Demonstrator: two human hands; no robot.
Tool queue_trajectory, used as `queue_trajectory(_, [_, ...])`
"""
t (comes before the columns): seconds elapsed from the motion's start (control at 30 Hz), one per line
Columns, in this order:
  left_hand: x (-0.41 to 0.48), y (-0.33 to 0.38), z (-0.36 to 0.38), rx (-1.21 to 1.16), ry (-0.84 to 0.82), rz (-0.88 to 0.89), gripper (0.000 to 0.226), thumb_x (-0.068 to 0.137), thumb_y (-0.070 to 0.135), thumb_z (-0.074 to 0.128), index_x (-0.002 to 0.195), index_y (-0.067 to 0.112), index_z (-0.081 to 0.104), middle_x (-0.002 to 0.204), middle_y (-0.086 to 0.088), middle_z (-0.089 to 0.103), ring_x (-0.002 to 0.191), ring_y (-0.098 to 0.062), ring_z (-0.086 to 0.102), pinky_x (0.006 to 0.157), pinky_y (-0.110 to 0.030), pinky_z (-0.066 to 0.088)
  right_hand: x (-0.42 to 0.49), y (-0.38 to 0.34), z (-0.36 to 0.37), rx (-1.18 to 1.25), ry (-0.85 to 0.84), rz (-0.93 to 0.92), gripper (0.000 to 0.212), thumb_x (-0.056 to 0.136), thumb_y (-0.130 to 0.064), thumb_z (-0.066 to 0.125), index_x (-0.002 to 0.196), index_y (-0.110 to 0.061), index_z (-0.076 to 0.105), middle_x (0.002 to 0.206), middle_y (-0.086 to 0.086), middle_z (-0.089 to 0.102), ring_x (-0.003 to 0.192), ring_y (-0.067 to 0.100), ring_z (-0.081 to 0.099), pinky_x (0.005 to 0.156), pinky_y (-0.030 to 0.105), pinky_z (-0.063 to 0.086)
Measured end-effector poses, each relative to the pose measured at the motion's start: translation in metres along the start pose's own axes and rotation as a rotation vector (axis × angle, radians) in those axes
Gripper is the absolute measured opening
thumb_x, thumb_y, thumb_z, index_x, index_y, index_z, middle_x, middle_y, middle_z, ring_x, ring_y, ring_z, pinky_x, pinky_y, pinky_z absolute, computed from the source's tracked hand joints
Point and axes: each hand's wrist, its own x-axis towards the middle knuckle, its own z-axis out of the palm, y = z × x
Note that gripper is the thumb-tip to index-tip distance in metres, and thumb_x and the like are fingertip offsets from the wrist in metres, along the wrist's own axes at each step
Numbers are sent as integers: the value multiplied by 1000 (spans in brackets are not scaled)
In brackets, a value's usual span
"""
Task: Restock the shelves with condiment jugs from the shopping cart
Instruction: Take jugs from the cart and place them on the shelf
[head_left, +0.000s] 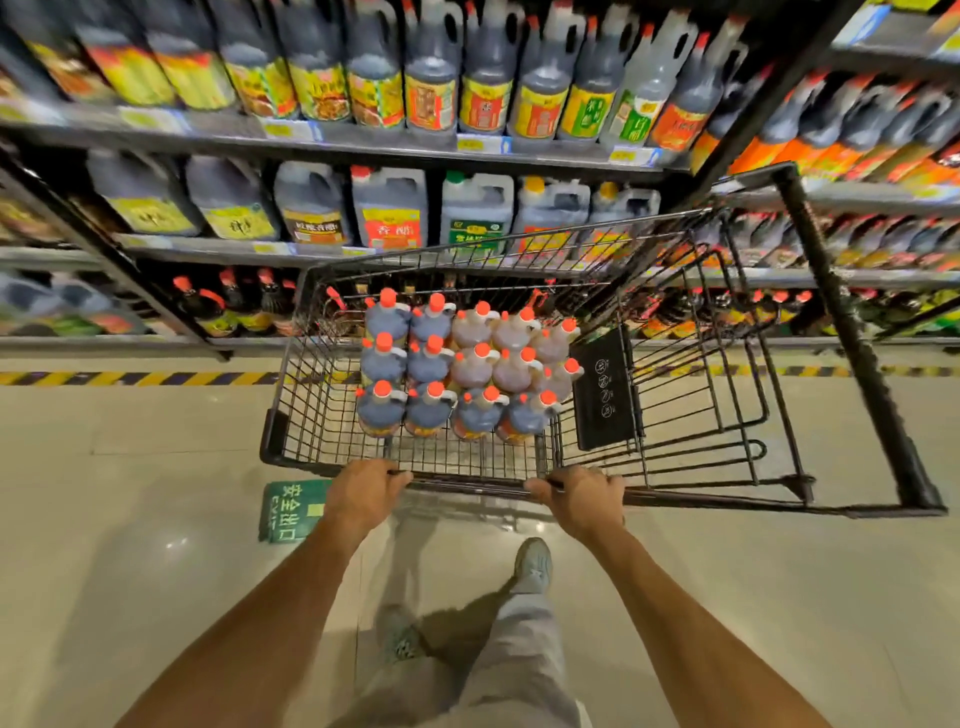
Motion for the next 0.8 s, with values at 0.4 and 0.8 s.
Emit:
queue_trajectory(0.4, [-3,-116,-41,-125,49,-110,29,96,41,56,110,20,72,109,-9,71,103,-28,58,83,-38,50,4,-122,27,130,-41,8,51,92,-70,53,91,-25,77,96,-4,74,98,20,64,92,40,27])
queue_trajectory(0.8, [-1,-222,-78,-177,187,-59,29,94,40,63,107,16,73,105,-4,72,101,-23,58,81,-36,49,3,-231,54,25,50,-68,54,93,-73,44,88,-29,74,89,-5,70,90,17,61,88,37,32])
